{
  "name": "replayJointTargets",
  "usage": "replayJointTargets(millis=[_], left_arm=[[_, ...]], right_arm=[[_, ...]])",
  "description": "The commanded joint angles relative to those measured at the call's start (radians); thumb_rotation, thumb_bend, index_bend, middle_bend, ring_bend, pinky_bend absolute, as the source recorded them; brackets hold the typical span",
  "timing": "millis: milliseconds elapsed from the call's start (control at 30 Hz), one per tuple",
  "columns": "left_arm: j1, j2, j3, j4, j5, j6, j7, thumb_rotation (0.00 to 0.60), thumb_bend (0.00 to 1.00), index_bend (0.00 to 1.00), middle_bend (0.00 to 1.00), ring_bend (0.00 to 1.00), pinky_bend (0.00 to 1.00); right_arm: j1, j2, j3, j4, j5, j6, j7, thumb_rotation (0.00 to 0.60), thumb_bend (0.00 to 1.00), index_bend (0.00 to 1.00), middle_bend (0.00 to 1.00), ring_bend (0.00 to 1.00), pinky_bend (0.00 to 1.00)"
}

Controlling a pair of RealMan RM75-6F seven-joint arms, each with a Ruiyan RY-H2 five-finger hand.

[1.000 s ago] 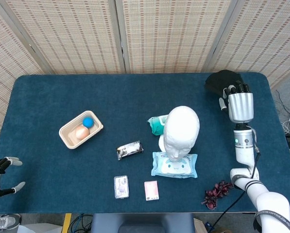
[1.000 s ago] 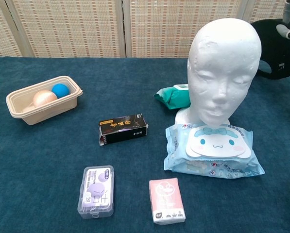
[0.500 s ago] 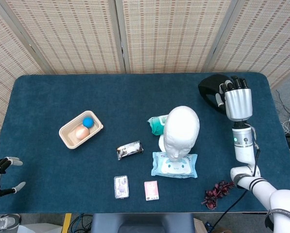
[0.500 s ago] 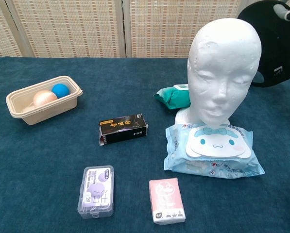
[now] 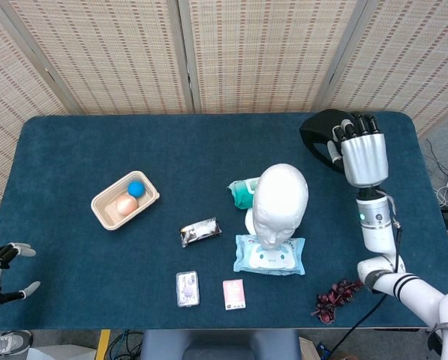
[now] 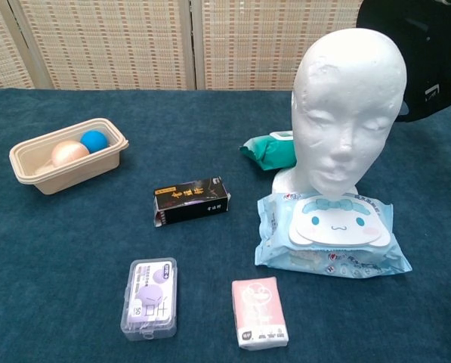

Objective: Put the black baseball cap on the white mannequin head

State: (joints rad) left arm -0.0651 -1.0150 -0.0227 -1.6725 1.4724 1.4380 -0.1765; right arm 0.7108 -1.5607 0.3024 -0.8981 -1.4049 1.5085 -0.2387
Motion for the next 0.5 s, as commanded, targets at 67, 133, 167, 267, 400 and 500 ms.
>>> replayJointTargets(millis=[67, 133, 167, 267, 400, 500], left_arm=[[-0.001, 0.000, -0.001, 0.000, -0.001, -0.001, 0.000, 0.600, 0.12, 0.38, 0.29, 0.26, 0.41], [-0.001, -0.001, 0.000, 0.001, -0.001, -0.001, 0.001, 0.600, 0.12, 0.38, 0.29, 0.26, 0.41], [-0.001, -0.001, 0.000, 0.001, -0.001, -0.001, 0.001, 0.600, 0.12, 0.38, 0.29, 0.26, 0.41], [-0.002, -0.001, 0.000, 0.001, -0.002, -0.003, 0.004, 0.600, 0.12, 0.38, 0.29, 0.26, 0.41], [-0.002, -0.001, 0.000, -0.001, -0.002, -0.004, 0.008, 0.600, 0.12, 0.38, 0.29, 0.26, 0.41], [-0.003, -0.002, 0.001, -0.002, -0.001, -0.004, 0.012, 0.600, 0.12, 0.38, 0.29, 0.26, 0.41]], right_arm=[[0.000, 0.035, -0.009, -0.074, -0.037, 0.025, -0.051, 0.600, 0.59, 0.64, 0.53, 0.28, 0.31], [-0.001, 0.050, -0.014, -0.114, -0.058, 0.040, -0.076, 0.600, 0.59, 0.64, 0.53, 0.28, 0.31], [-0.001, 0.057, -0.016, -0.132, -0.067, 0.046, -0.087, 0.600, 0.59, 0.64, 0.53, 0.28, 0.31], [-0.003, 0.083, -0.023, -0.197, -0.098, 0.065, -0.123, 0.600, 0.58, 0.64, 0.53, 0.28, 0.31], [-0.009, 0.119, -0.035, -0.285, -0.144, 0.088, -0.170, 0.600, 0.58, 0.64, 0.54, 0.29, 0.31], [-0.016, 0.147, -0.047, -0.353, -0.184, 0.105, -0.201, 0.600, 0.57, 0.64, 0.54, 0.29, 0.31]])
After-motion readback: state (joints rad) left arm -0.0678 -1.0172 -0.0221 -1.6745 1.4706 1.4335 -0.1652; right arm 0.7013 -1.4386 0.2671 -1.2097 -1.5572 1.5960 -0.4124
